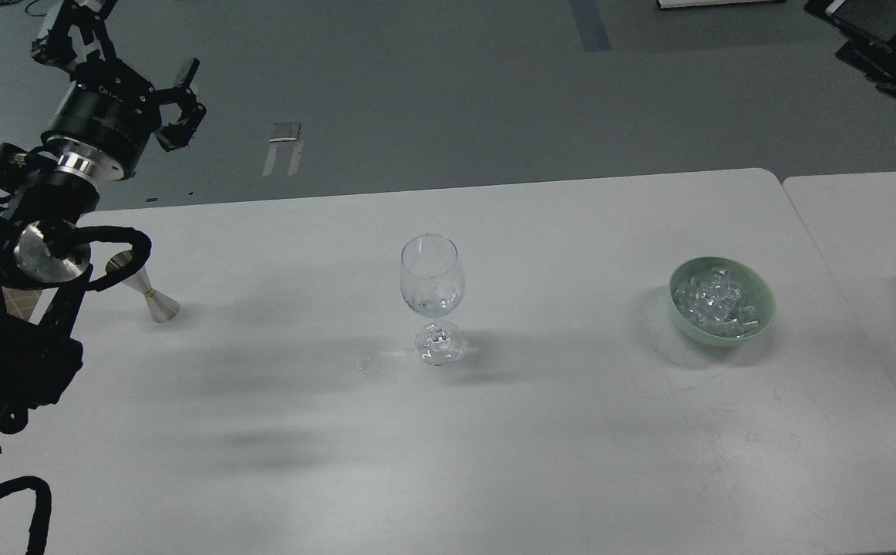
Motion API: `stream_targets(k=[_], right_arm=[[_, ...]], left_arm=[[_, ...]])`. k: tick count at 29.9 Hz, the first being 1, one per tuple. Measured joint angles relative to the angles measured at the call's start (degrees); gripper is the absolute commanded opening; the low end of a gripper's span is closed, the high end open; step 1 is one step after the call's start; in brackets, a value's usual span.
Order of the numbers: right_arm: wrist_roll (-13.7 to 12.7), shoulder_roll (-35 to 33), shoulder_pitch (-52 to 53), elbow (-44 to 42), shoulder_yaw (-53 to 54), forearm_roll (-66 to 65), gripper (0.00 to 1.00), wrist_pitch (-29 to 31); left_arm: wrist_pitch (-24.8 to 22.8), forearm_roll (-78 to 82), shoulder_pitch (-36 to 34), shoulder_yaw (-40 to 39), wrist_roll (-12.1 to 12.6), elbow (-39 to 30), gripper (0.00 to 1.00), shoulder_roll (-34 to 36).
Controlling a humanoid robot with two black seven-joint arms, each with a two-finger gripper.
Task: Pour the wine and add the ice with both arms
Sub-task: 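Lower the right gripper into the green bowl of ice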
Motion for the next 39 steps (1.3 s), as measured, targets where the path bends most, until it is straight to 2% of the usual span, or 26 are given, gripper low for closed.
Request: stream_targets(k=[6, 10, 16, 17, 20, 22, 23, 24, 33, 39], right_arm=[[0.0, -3.41, 0.1, 3.43, -2.41, -15.37, 1.0, 2.06], [0.02, -6.28, 2.32, 4.65, -7.26, -16.69, 1.0, 8.1], [-0.44, -6.91, 2.96, 6.84, -15.81, -17.49, 0.99, 9.6], [-0.56, -6.95, 3.04, 7.37, -17.49, -17.96, 0.98, 9.63], [-0.71, -6.98, 3.3, 8.38, -20.37, -19.77, 0.86, 9.64], [-0.72, -6.67, 2.98, 8.58, -21.1, -20.62, 0.84, 9.5], [-0.72, -6.5, 2.69, 8.59, -21.36, -20.84, 0.74, 9.42], [-0.72, -6.35, 2.47, 8.55, -21.54, -20.96, 0.72, 9.33], [-2.16, -4.71, -2.1, 8.12, -26.26, -28.33, 0.66, 8.61], [-5.51, -1.39, -2.38, 7.38, -28.34, -30.23, 0.66, 8.53]], left_arm=[[0.0, 0.0, 0.0, -0.06, 0.0, -0.26, 0.98, -0.39], [0.02, 0.0, 0.0, -0.06, 0.0, -0.29, 0.98, 0.0], [0.1, 0.0, -0.01, 0.0, 0.0, -0.29, 0.98, 0.3], [0.1, 0.0, -0.01, 0.0, 0.0, -0.29, 0.98, 0.32], [0.12, 0.0, -0.01, 0.0, 0.03, -0.29, 0.98, 0.33], [0.13, 0.0, -0.01, 0.01, 0.03, -0.29, 0.98, 0.33], [0.14, 0.0, 0.0, 0.05, 0.03, -0.29, 0.98, 0.33], [0.13, 0.0, 0.01, 0.06, 0.03, -0.29, 0.98, 0.34], [0.31, -0.04, 0.78, 0.06, 0.0, -0.2, 0.98, 0.33], [0.15, -0.08, 1.74, 0.0, -0.01, -0.16, 0.98, 0.25]])
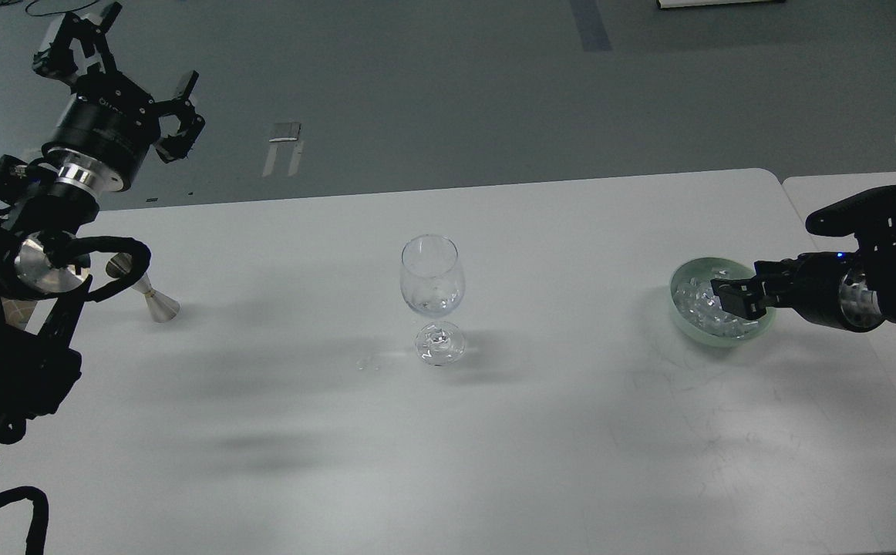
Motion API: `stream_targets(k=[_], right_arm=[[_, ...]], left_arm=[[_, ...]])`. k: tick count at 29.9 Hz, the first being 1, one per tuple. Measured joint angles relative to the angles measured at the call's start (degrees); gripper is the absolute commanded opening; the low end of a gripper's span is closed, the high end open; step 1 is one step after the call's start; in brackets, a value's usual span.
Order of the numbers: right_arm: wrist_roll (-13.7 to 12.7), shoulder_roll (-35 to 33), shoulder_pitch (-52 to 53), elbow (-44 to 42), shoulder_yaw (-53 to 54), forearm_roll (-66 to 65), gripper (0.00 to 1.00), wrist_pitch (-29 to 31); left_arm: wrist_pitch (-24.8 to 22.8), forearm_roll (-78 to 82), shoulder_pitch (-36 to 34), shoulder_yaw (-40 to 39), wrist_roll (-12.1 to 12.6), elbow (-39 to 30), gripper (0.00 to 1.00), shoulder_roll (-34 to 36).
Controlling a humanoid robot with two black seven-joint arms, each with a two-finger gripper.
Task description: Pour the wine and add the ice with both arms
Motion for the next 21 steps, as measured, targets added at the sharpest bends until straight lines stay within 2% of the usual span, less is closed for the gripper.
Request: stream_targets(k=[5, 12, 19, 20, 21], right_arm=[[-1.55, 3.23, 0.0, -2.77, -0.14, -0.29, 0.66, -0.08], [-5.15, 6.92, 0.03, -4.99, -0.77, -0.33, 0.66, -0.18], [-5.5, 7.71, 0.03, -5.85, -1.0, -0.33, 0.66, -0.22], [-5.5, 7.72, -0.04, -5.85, -1.01, -0.33, 0.65, -0.22], [-5.5, 7.72, -0.1, -5.85, -1.01, -0.33, 0.6, -0.22]], left_arm=[[0.0, 0.0, 0.19, -0.08, -0.12, 0.0, 0.98, -0.07], [-0.06, 0.0, 0.59, -0.08, -0.47, 0.41, 0.98, -0.11], [-0.09, 0.0, 0.62, 0.04, -0.52, 0.66, 0.98, -0.24], [-0.09, 0.0, 0.62, 0.04, -0.52, 0.67, 0.98, -0.25], [0.0, 0.0, 0.62, 0.04, -0.52, 0.67, 0.98, -0.26]])
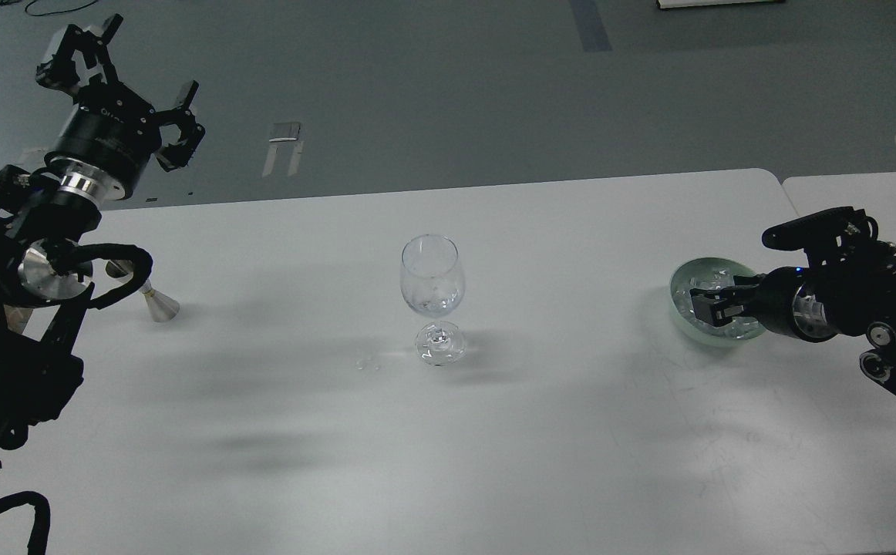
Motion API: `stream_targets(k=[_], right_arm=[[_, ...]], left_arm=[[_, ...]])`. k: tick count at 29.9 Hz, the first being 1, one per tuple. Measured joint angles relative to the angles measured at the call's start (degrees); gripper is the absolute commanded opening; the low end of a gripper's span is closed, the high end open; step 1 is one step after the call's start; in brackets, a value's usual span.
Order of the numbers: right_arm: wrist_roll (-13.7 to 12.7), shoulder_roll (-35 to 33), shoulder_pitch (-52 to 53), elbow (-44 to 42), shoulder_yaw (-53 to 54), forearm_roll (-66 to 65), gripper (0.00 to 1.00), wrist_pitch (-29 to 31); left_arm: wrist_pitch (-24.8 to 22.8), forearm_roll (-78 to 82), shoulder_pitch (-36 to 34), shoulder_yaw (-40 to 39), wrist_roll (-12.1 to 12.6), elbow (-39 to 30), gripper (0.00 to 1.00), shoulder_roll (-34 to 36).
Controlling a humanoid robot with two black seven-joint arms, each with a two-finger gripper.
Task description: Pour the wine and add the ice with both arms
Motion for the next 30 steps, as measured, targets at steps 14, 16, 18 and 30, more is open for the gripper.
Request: stream_targets(k=[14, 16, 18, 30], right_arm=[[-0.17, -0.42, 0.21, 0.34, -2.02, -1.75, 0.48, 0.03], [-0.19, -0.5, 0.45, 0.34, -2.02, -1.76, 0.48, 0.03], [-0.39, -0.51, 0.59, 0.34, -2.02, -1.76, 0.48, 0.03], [-2.38, 0.0, 0.32, -0.03, -1.96, -1.76, 0.02, 0.0]], left_arm=[[0.39, -0.26, -0.05, -0.03, 0.0, 0.0, 0.98, -0.02], [0.39, -0.26, -0.05, -0.03, 0.0, 0.0, 0.98, -0.02], [0.36, -0.26, -0.05, -0.03, 0.0, 0.0, 0.98, -0.01], [0.73, -1.23, -0.07, -0.1, 0.4, 0.09, 0.98, -0.11]])
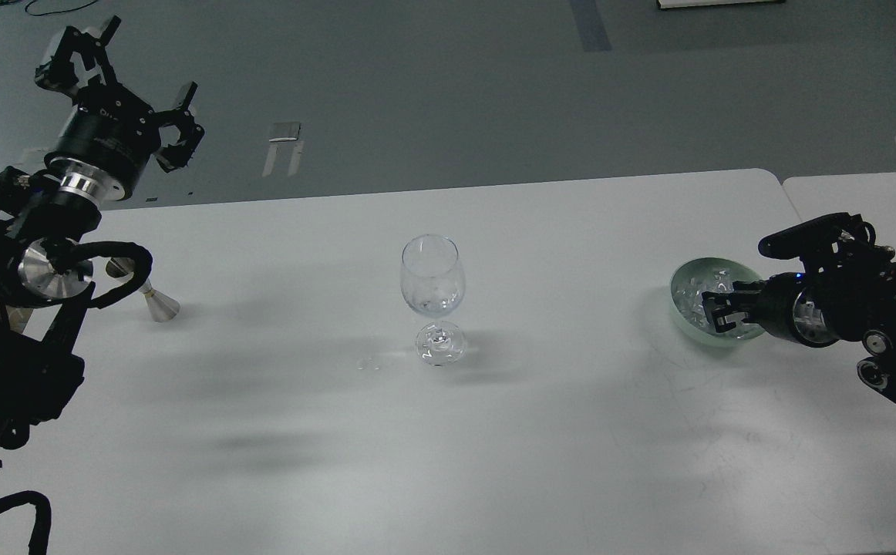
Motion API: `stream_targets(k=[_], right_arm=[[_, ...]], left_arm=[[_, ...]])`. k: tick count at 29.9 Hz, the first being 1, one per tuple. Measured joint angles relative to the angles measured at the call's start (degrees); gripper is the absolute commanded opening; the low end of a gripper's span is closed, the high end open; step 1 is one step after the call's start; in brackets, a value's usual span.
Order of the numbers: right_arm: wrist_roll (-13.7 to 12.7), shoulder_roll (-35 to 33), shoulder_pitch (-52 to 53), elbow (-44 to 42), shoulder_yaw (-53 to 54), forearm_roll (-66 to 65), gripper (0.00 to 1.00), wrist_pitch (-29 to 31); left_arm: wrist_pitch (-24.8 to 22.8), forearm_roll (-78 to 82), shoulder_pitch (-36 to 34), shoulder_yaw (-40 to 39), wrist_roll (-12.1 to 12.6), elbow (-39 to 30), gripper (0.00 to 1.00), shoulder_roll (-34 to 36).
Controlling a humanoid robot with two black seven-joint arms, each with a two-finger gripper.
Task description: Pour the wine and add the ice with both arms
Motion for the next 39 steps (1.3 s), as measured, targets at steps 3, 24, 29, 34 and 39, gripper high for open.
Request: stream_targets(k=[3, 24, 29, 34, 39], right_arm=[[-0.25, 0.75, 0.03, -0.27, 0.0, 0.01, 0.01, -0.14], [-0.2, -0.73, 0.28, 11.01, 13.56, 3.39, 0.01, -0.13], [-0.19, 3.6, 0.66, 14.72, 18.28, 7.2, 0.03, -0.11], [-0.43, 10.56, 3.25, 18.01, 19.31, 7.64, 0.03, 0.02], [-1.34, 18.39, 7.24, 18.87, 19.21, 7.66, 0.02, 0.11]], left_arm=[[0.0, -0.06, -0.1, 0.03, 0.01, 0.0, 0.98, 0.07], [0.01, -0.07, -0.29, 0.08, 0.21, -0.01, 0.98, 0.27], [0.09, -0.07, -0.36, 0.11, 0.29, -0.01, 0.98, 0.14], [0.11, -0.03, -0.48, 0.17, 0.3, -0.01, 0.98, 0.2], [0.11, -0.02, -0.56, 0.17, 0.31, -0.01, 0.98, 0.98]])
